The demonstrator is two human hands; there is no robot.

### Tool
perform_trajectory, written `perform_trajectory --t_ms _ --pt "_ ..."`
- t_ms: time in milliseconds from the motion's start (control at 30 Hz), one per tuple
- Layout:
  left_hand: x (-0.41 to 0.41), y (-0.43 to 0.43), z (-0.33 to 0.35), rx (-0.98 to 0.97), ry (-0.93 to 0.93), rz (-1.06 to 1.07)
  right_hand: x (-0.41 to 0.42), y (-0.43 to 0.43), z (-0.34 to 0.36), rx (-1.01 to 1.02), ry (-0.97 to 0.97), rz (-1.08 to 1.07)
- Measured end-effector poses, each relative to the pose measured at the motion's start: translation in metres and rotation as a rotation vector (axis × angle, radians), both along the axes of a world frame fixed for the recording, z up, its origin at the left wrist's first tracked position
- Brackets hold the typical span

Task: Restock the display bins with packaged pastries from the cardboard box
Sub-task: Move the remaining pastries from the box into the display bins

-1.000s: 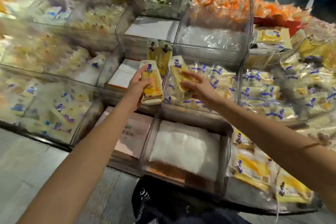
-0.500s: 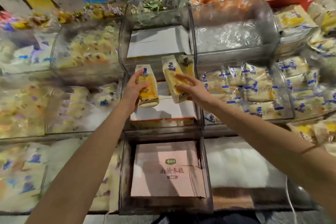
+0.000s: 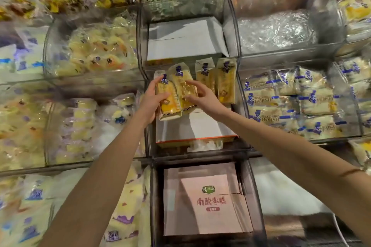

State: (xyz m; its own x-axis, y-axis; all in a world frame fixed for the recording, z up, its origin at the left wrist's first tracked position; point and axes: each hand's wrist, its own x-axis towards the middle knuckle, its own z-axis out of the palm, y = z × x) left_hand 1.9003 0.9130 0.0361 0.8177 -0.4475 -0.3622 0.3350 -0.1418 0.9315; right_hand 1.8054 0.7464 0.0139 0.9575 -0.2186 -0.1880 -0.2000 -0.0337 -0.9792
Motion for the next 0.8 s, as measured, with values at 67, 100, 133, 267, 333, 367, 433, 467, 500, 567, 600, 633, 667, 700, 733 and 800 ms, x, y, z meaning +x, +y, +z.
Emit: perform_trajectory --t_ms 67,100,133,267,333,367,433,467,500,567,600,633,667,700,733,800 --pt "0.01 0.002 -0.005 -0.013 -0.016 0.009 0.007 0.003 -0.005 -0.046 0.005 -0.035" --pt "0.014 0.002 -0.008 -0.024 -0.021 0.013 0.01 0.004 -0.007 -0.061 0.005 -0.044" --pt "0.016 0.001 -0.01 -0.033 -0.03 0.006 0.011 0.003 -0.008 -0.079 0.005 -0.048" --pt "0.019 -0.009 -0.02 -0.022 -0.109 -0.051 0.014 -0.003 -0.009 -0.269 -0.004 0.005" --pt "0.022 -0.011 -0.026 0.018 -0.153 -0.063 0.015 -0.005 -0.008 -0.426 -0.029 0.057" --pt "0.024 -0.011 -0.029 0.04 -0.166 -0.074 0.016 -0.006 -0.008 -0.512 -0.041 0.08" --pt "0.024 -0.01 -0.03 0.086 -0.198 -0.111 0.016 -0.009 -0.008 -0.667 -0.063 0.126" --pt "0.023 -0.009 -0.03 0.117 -0.225 -0.128 0.014 -0.011 -0.009 -0.735 -0.073 0.146" --pt "0.021 -0.007 -0.03 0.155 -0.258 -0.142 0.012 -0.012 -0.01 -0.805 -0.085 0.164" --pt "0.017 -0.003 -0.03 0.223 -0.333 -0.188 0.007 -0.013 -0.014 -0.964 -0.113 0.19" --pt "0.015 -0.001 -0.03 0.254 -0.367 -0.227 0.004 -0.013 -0.016 -1.035 -0.119 0.191" --pt "0.013 0.0 -0.03 0.294 -0.395 -0.267 0.002 -0.014 -0.018 -1.083 -0.112 0.184" --pt "0.009 0.0 -0.029 0.337 -0.417 -0.302 0.0 -0.015 -0.018 -1.11 -0.094 0.175" --pt "0.006 0.001 -0.03 0.372 -0.432 -0.323 -0.001 -0.016 -0.018 -1.114 -0.074 0.17" --pt "0.004 0.002 -0.03 0.393 -0.445 -0.328 -0.001 -0.018 -0.019 -1.097 -0.055 0.174" --pt "0.0 0.002 -0.031 0.409 -0.474 -0.296 -0.002 -0.021 -0.023 -1.074 -0.039 0.217"
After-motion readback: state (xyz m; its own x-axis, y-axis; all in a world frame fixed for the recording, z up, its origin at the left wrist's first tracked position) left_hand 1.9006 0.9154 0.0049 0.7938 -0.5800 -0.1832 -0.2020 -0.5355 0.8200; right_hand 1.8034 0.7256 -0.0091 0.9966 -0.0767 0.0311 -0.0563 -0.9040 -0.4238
